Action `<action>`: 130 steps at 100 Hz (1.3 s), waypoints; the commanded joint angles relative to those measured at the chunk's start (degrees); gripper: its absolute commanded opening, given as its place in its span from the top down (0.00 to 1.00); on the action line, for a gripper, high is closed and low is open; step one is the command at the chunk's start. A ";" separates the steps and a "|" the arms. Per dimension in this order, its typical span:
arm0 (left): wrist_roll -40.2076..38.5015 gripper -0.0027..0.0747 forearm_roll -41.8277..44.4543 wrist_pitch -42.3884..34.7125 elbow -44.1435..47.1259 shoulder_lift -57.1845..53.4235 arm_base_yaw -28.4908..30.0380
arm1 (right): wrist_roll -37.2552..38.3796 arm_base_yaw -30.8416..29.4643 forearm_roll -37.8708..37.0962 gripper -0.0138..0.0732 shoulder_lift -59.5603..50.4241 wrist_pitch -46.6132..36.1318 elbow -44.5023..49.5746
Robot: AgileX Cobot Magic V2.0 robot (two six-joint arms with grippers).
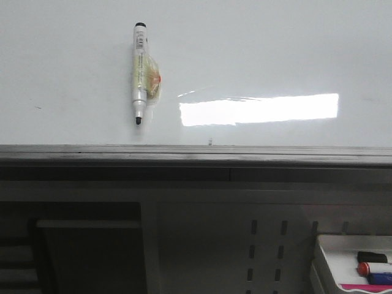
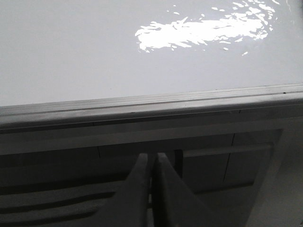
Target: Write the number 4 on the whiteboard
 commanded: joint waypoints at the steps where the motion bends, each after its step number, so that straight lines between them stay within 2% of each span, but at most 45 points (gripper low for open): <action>1: -0.57 0.99 -0.15 -3.67 1.93 -1.46 0.03 | 0.00 -0.44 -0.23 0.92 -0.85 -3.93 1.04; 58: -0.57 0.99 -0.15 -3.67 1.93 -1.46 0.03 | 0.00 -0.44 -0.77 0.92 -0.85 -3.93 1.04; 72: -0.57 0.99 -0.15 -3.67 1.93 -1.46 0.03 | 0.00 -0.44 -13.21 0.92 -0.85 -3.39 1.04; 84: -0.57 0.99 0.17 -3.67 1.93 -1.46 0.03 | 0.00 -0.44 -14.59 0.92 -0.85 -3.91 1.04; 98: -0.57 0.99 0.17 -3.67 1.93 -1.46 0.03 | 0.00 -0.44 -22.68 0.92 -0.85 -8.84 1.04; 107: -0.57 0.99 -7.04 -5.32 1.93 -1.46 0.03 | 0.00 -0.44 -22.70 0.92 -0.85 -12.91 1.04; 112: -0.57 0.99 -17.93 -6.84 1.93 -1.46 0.03 | 0.35 -0.44 -21.02 0.92 -0.85 -15.73 1.04; 117: -0.05 0.99 -26.52 -7.96 1.93 -1.46 0.03 | 3.04 -0.44 -14.53 0.92 -0.85 -17.89 1.04; 121: 0.31 0.99 -28.25 -9.60 1.93 -1.46 0.03 | 5.31 -0.44 -8.69 0.92 -0.85 -19.54 1.04; 130: 0.31 0.99 -34.07 -13.67 1.93 -1.46 0.03 | 5.27 -0.44 -0.01 0.92 -0.85 -22.35 1.04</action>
